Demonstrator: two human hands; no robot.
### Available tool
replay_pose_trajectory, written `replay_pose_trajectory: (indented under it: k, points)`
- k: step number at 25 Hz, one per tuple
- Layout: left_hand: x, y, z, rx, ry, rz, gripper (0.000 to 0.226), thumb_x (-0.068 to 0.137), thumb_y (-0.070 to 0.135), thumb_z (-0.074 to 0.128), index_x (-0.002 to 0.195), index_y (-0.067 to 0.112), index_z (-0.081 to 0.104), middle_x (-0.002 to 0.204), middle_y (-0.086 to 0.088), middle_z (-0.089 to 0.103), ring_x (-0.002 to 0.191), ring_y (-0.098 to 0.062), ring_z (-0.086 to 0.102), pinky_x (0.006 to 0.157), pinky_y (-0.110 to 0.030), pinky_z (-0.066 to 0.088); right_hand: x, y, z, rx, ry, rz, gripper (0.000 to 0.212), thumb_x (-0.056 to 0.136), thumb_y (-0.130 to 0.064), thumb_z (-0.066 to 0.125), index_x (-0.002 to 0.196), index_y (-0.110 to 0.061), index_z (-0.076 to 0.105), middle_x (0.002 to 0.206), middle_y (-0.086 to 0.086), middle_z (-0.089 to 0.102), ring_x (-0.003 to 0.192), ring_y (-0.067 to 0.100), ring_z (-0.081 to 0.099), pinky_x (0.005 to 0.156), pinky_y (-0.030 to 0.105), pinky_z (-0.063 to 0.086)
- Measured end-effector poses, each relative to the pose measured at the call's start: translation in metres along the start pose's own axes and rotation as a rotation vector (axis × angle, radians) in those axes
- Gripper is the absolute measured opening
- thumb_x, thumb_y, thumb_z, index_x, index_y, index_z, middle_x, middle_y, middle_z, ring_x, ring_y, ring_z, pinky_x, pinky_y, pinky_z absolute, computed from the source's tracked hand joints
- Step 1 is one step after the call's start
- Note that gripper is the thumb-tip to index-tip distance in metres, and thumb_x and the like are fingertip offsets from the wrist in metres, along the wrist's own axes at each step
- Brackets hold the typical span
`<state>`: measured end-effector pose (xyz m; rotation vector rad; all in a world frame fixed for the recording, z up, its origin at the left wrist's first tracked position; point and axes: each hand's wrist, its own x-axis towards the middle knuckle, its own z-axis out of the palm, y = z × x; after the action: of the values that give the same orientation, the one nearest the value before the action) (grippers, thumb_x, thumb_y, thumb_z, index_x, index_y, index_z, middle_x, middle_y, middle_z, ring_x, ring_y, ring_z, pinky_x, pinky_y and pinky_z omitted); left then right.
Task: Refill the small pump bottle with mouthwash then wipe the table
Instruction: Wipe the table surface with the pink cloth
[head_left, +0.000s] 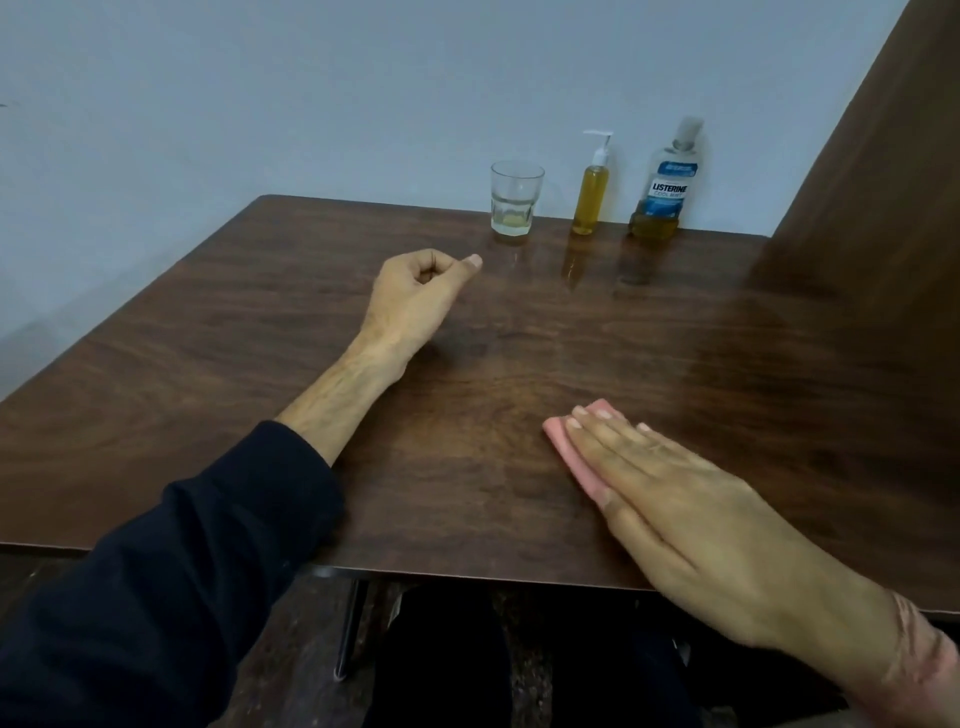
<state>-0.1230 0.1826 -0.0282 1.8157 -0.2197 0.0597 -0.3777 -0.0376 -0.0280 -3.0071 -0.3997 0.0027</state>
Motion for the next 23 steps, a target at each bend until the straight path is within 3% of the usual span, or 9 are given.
replay_pose_trajectory:
  k: [3, 4, 5, 7, 9, 12, 15, 17, 23]
  points:
    - [-0.004, 0.004, 0.004, -0.023, -0.035, 0.005, 0.038, 0.106, 0.048, 0.079, 0.087, 0.014, 0.077, 0.049, 0.021, 0.045, 0.042, 0.003, 0.045, 0.118, -0.056, 0.051, 0.045, -0.013, -0.002, -0.018, -0.015, 0.110, 0.064, 0.116, -0.045, 0.014, 0.175, -0.033, -0.007, 0.183, -0.014, -0.011, 0.165, -0.002, -0.019, 0.135, 0.025, -0.007]
    - [-0.004, 0.004, 0.005, -0.026, -0.048, 0.009, 0.042, 0.106, 0.047, 0.079, 0.093, 0.008, 0.078, 0.050, 0.020, 0.046, 0.042, 0.003, 0.045, 0.105, -0.047, 0.056, 0.058, -0.024, -0.001, -0.014, -0.012, 0.106, 0.065, 0.117, -0.043, 0.017, 0.176, -0.029, -0.006, 0.184, -0.011, -0.010, 0.167, 0.002, -0.018, 0.136, 0.027, -0.008]
    - [-0.003, 0.003, 0.005, -0.018, -0.055, 0.016, 0.044, 0.106, 0.047, 0.080, 0.098, 0.004, 0.078, 0.050, 0.021, 0.047, 0.043, 0.004, 0.046, 0.088, -0.033, 0.046, 0.066, -0.037, 0.002, -0.010, -0.008, 0.073, 0.065, 0.118, -0.041, 0.019, 0.176, -0.026, -0.005, 0.184, -0.008, -0.010, 0.167, 0.004, -0.018, 0.136, 0.029, -0.009]
    - [-0.004, 0.003, 0.005, 0.010, -0.059, 0.034, 0.044, 0.106, 0.047, 0.080, 0.100, 0.003, 0.078, 0.051, 0.022, 0.051, 0.044, 0.005, 0.049, 0.072, -0.028, 0.044, 0.060, -0.057, 0.010, -0.013, 0.005, -0.051, 0.065, 0.117, -0.040, 0.021, 0.176, -0.023, -0.001, 0.185, -0.005, -0.004, 0.168, 0.005, -0.015, 0.137, 0.031, -0.007]
    - [-0.005, 0.004, 0.006, 0.009, -0.066, 0.036, 0.043, 0.106, 0.047, 0.080, 0.095, 0.005, 0.078, 0.051, 0.021, 0.050, 0.044, 0.004, 0.049, 0.081, -0.029, 0.052, 0.034, -0.057, 0.017, -0.002, 0.036, -0.179, 0.065, 0.116, -0.040, 0.025, 0.177, -0.023, 0.009, 0.185, -0.006, 0.006, 0.170, 0.004, -0.006, 0.138, 0.031, 0.002]
    - [-0.008, 0.004, 0.008, -0.016, -0.087, 0.015, 0.037, 0.106, 0.046, 0.080, 0.082, 0.018, 0.073, 0.051, 0.019, 0.043, 0.042, 0.001, 0.043, 0.115, -0.055, 0.053, 0.005, -0.026, 0.016, -0.071, 0.066, -0.211, 0.063, 0.116, -0.042, 0.015, 0.177, -0.029, 0.009, 0.185, -0.010, 0.009, 0.170, 0.002, -0.002, 0.137, 0.028, 0.006]
    - [-0.008, 0.003, 0.008, -0.006, -0.088, 0.029, 0.038, 0.105, 0.047, 0.081, 0.085, 0.015, 0.074, 0.053, 0.017, 0.043, 0.043, 0.000, 0.041, 0.081, -0.027, 0.053, 0.023, -0.005, 0.003, -0.039, -0.024, -0.005, 0.064, 0.111, -0.049, -0.001, 0.174, -0.038, -0.009, 0.184, -0.015, -0.007, 0.165, -0.005, -0.018, 0.134, 0.021, -0.010]
    - [-0.009, 0.004, 0.007, 0.019, -0.087, 0.047, 0.037, 0.106, 0.046, 0.080, 0.087, 0.014, 0.075, 0.054, 0.018, 0.046, 0.044, 0.002, 0.044, 0.067, -0.018, 0.040, 0.055, -0.015, 0.001, -0.013, -0.016, 0.098, 0.063, 0.115, -0.045, 0.011, 0.175, -0.033, -0.007, 0.185, -0.010, -0.008, 0.167, 0.001, -0.016, 0.135, 0.025, -0.010]
    - [-0.011, 0.008, 0.009, 0.011, -0.119, 0.050, 0.034, 0.108, 0.043, 0.078, 0.082, 0.022, 0.073, 0.050, 0.022, 0.050, 0.044, 0.006, 0.051, 0.086, -0.038, 0.039, 0.044, -0.058, 0.019, -0.044, 0.034, -0.073, 0.066, 0.116, -0.043, 0.016, 0.177, -0.024, -0.001, 0.185, -0.006, -0.005, 0.169, 0.005, -0.016, 0.137, 0.031, -0.008]
